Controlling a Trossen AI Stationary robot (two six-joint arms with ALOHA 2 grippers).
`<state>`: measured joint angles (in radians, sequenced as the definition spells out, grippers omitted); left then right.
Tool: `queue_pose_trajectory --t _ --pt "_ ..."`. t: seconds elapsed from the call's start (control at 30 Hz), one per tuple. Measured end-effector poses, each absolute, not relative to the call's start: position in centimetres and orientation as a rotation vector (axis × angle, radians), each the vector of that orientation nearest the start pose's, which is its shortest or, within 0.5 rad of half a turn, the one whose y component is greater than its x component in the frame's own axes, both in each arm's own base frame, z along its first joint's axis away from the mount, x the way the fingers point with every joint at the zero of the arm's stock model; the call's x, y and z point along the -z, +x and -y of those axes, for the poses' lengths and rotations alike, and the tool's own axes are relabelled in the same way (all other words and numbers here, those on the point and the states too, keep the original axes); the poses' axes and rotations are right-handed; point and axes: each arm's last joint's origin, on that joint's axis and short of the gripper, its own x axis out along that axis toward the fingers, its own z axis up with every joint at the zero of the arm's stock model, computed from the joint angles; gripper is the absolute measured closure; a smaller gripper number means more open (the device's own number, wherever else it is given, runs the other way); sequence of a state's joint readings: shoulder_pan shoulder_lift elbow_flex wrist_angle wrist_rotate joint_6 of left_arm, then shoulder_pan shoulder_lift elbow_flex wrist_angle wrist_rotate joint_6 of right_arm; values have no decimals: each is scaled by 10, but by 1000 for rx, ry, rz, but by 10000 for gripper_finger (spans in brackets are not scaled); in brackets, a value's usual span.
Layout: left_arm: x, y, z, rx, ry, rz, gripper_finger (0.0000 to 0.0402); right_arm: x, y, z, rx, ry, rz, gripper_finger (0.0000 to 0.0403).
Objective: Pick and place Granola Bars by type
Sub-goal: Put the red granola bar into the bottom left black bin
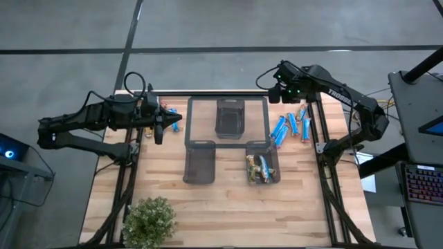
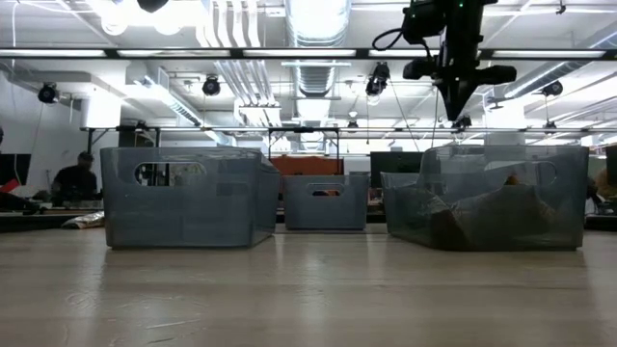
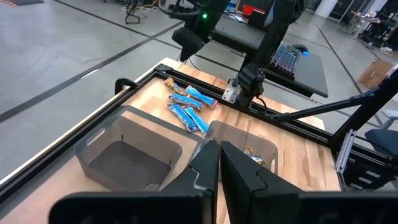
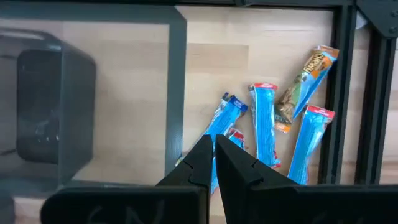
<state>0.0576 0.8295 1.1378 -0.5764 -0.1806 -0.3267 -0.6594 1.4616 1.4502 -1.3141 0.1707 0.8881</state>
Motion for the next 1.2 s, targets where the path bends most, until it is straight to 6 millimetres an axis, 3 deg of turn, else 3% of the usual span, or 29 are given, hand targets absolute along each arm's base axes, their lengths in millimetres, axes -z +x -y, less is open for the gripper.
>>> queue_pose_trajectory --t 0.23,0.5,0.83,1.2 --pt "-404 149 -14 -278 -306 -227 401 -327 200 161 1310 1068 -952 364" --pt "-404 149 -14 -278 -306 -227 401 -316 196 157 1405 1149 -974 280" --pt "-404 149 -13 -249 -310 -233 401 -282 194 146 1549 1258 -1001 186" --pt "-404 149 -12 -218 -332 -235 401 -263 198 143 1574 1338 -940 140"
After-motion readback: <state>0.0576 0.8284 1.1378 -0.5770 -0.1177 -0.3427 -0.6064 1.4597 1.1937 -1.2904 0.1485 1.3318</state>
